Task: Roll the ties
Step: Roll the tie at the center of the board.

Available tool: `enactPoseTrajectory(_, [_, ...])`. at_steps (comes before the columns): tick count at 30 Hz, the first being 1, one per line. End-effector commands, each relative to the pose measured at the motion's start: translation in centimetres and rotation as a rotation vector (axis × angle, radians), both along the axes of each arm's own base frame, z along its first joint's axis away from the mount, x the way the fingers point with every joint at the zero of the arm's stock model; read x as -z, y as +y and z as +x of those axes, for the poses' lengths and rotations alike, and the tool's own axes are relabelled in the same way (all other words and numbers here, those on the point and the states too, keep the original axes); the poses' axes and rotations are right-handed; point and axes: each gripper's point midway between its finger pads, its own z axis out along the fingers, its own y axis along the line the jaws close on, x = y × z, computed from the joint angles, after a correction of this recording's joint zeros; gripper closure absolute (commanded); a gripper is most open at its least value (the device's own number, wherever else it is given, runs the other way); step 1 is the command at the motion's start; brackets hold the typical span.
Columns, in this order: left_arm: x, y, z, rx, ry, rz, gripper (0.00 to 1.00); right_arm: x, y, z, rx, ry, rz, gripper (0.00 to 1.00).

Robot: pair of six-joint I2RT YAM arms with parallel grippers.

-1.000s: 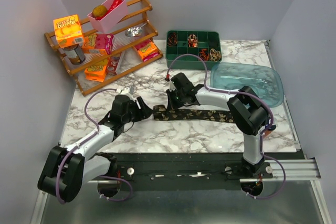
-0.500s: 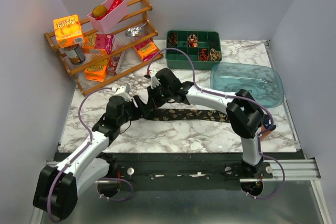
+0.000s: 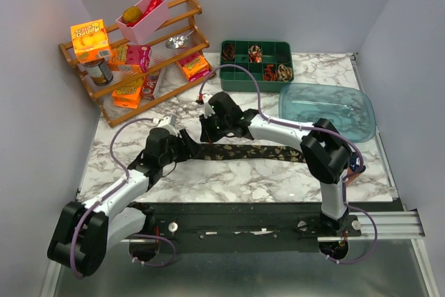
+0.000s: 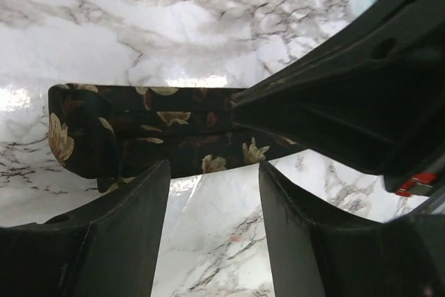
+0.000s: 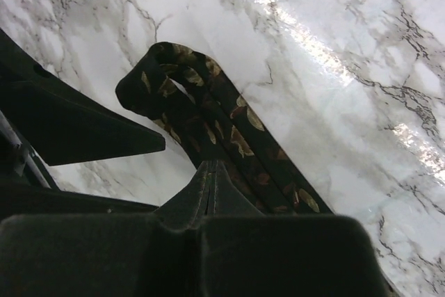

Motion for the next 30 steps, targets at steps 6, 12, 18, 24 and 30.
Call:
enactPoseTrajectory(6, [2.4,2.8,2.5,-0.210,0.046,0.066,0.47,3.0,-2.0,2.0,0.075,-0.023,-0.120,0.99])
enactPoseTrajectory(12, [3.2,5.1,3.2,-0.335,0.060,0.064,0.48,4.5,-2.9,2.5,0.094,-0.018,-0.157,0.97])
enactPoseTrajectory(18, [3.3,5.0,3.0,-0.308,0.057,-0.001,0.48,3.5,-2.7,1.3,-0.059,-0.073,-0.105,0.54])
enactPoseTrajectory(24, [1.7,3.0,3.6,-0.212,0.024,-0.071,0.46,2.5,-3.1,0.5,-0.199,-0.187,-0.088,0.00])
enactPoseTrajectory(30, [0.2,1.3,4.2,-0.128,0.010,-0.112,0.44,3.2,-3.6,0.5,-0.231,-0.239,-0.132,0.00])
